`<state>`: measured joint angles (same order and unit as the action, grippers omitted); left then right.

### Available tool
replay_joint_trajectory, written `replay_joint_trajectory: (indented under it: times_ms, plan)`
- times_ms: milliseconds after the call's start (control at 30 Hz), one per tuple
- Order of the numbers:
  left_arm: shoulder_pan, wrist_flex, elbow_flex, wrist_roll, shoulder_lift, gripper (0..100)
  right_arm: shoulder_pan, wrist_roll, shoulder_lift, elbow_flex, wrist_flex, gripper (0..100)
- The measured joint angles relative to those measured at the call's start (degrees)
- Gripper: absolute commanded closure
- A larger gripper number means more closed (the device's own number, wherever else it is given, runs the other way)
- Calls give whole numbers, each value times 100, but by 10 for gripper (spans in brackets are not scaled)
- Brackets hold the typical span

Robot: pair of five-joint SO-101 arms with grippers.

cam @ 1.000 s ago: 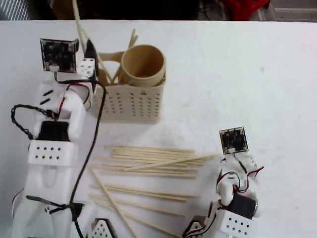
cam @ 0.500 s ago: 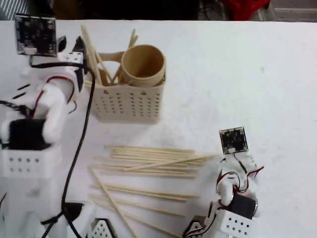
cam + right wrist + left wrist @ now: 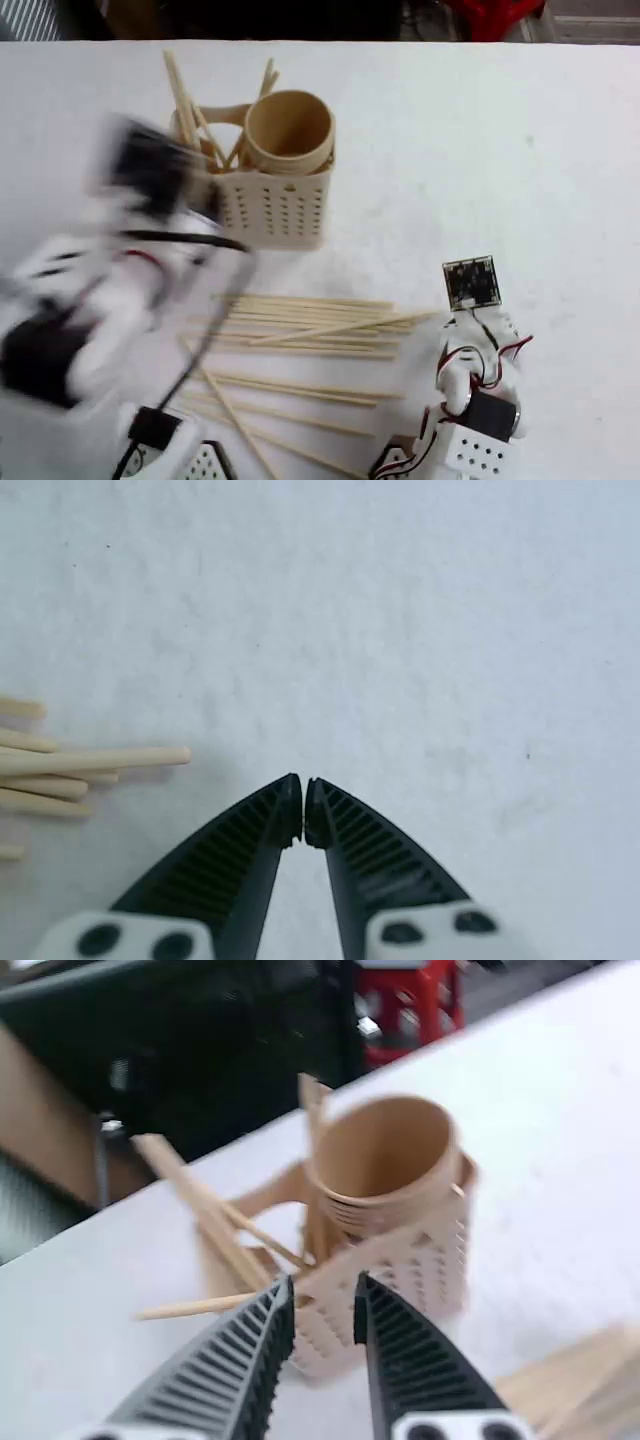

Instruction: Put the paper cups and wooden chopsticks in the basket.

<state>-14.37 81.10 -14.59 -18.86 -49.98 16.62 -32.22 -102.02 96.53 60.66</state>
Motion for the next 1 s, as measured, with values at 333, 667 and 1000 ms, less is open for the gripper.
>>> replay_joint_trajectory:
  times_ms: [333, 667, 1000]
  plan:
    - [-1442, -1960, -2602, -1327, 1785, 879, 0, 0, 0, 0, 0, 974]
    - [-1451, -2927, -2171, -1802, 4730, 850, 0, 0, 0, 0, 0, 974]
    - [-1363, -2945, -1477, -1864, 5767, 858, 0, 0, 0, 0, 0, 974]
